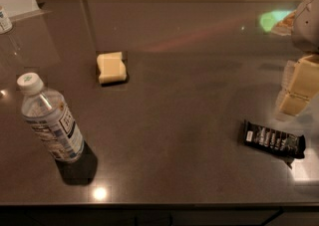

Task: Move rxbar chocolate near sponge

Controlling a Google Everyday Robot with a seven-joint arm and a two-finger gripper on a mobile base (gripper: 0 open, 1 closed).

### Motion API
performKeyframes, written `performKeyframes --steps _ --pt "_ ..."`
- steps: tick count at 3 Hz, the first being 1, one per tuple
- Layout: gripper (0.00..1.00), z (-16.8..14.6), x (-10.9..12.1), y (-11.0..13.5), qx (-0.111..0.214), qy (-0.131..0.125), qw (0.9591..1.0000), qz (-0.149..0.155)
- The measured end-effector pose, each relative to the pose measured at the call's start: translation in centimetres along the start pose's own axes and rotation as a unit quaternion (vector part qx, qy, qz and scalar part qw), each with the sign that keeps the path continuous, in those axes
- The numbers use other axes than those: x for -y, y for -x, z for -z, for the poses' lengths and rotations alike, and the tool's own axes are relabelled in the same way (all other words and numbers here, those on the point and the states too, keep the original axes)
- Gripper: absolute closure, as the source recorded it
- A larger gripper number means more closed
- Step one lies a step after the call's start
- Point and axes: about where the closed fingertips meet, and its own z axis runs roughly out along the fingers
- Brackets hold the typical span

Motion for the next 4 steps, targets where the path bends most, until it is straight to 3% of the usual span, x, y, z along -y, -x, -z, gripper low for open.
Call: performKeyframes --steps 1,4 --pt "0.00 0.0 0.0 0.0 0.000 0.000 1.0000 0.000" --pt "0.00 -5.7 -2.6 -4.7 0.072 0.017 0.9964 -0.042"
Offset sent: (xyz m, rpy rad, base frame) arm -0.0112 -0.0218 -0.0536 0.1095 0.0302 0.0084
